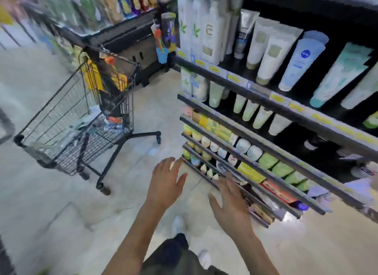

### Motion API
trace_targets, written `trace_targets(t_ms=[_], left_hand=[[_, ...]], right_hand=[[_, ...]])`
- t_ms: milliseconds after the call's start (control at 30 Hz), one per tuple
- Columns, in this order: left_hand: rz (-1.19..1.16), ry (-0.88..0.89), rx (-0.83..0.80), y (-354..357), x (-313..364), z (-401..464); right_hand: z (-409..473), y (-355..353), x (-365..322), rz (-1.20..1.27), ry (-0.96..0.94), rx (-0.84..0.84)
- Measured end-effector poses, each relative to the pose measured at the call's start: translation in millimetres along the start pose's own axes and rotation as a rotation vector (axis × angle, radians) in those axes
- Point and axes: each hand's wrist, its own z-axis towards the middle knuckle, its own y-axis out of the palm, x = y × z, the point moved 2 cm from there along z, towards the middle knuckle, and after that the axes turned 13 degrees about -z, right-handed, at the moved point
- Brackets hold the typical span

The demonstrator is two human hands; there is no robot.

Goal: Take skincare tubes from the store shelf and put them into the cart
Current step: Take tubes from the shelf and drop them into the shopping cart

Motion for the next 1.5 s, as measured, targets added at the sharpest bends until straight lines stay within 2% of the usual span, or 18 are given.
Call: trace_targets(t_ms=[133,200,467,800,1033,1300,1500], left_hand=[[0.021,-0.191,0.033,-27.0,-49.8,-50.5],[0.033,-0.228,0.049,-41.3,-64.4,-61.6],[0.01,-0.45,0.248,-109.6,-156.0,-108.4],[-0.029,-0.662,0.326,-177.4,-264.6,-122.7],[-0.047,-0.715,0.317,-208.4,-322.4,-61.5],[-0.028,-0.685,0.294,-244.0,-401.0,78.9],[-0.044,-0.707,0.273,-264.2,-448.3,162.8]], right_hand=[[-5.1,36.2,-33.8,0.0,-0.15,-0.075],[0.7,47.6,-46.5,0.021,-0.217,-0.09],[65.3,85.0,-171.7,-0.055,-0.491,-0.214],[158.4,130.7,-326.5,-0.059,-0.603,-0.239],[223.7,156.1,-370.8,-0.095,-0.583,-0.291],[333.8,172.0,-396.2,-0.08,-0.543,-0.343],[431.1,178.7,-439.3,-0.115,-0.594,-0.393]])
